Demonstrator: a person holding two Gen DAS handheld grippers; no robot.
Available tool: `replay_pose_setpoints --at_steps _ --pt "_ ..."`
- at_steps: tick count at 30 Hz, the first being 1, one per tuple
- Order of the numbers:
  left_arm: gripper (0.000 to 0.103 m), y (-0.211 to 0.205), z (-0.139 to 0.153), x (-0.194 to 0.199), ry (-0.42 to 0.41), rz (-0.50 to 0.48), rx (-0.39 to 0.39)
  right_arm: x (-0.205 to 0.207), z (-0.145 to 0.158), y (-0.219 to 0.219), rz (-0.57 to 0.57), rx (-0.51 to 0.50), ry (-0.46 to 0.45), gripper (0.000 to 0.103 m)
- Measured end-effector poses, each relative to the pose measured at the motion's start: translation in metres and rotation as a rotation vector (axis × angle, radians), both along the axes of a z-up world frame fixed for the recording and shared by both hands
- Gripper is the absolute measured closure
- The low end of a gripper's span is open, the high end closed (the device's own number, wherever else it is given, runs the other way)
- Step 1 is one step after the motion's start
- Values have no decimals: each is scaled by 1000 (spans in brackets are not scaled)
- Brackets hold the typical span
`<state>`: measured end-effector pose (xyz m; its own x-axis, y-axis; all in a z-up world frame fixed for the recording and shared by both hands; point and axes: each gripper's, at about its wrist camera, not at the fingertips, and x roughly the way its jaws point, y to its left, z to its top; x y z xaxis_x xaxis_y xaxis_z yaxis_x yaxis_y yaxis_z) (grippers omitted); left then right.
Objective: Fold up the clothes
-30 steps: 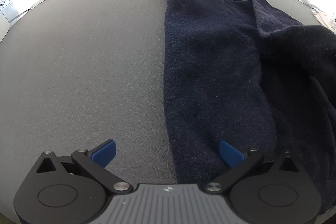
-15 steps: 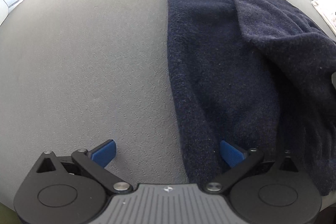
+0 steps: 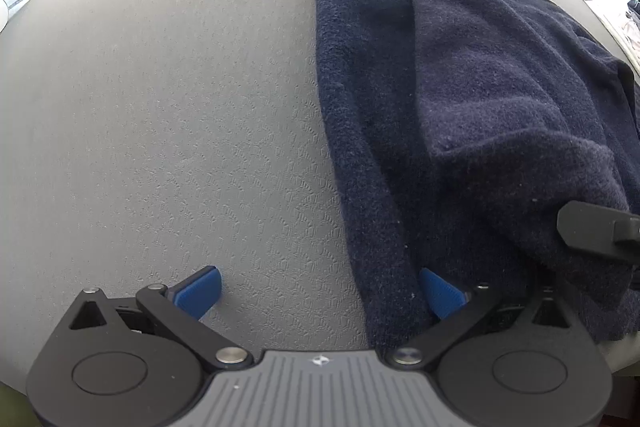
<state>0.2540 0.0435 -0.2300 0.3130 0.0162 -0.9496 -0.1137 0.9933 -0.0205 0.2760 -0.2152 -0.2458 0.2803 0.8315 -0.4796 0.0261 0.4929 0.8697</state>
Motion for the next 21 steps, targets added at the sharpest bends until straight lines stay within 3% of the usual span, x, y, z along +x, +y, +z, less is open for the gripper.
replay_pose_setpoints --at_steps 6,8,9,13,18,21 --pt "0 1 2 4 -1 -10 -1 -7 2 -1 14 -49 0 81" --pt "0 2 0 1 -1 -9 -4 -9 6 -6 1 -19 -17 55" --pt "0 3 -1 -1 -1 -9 -5 -11 10 -8 -5 3 -34 51" --pt "0 4 0 -1 1 -10 -5 -15 15 -20 -50 40 -59 53" --pt "0 4 0 -1 4 -18 -6 -18 4 -35 -138 83 -23 77" --pt "0 6 1 -1 7 -22 -8 -16 -5 -31 -124 10 15 78"
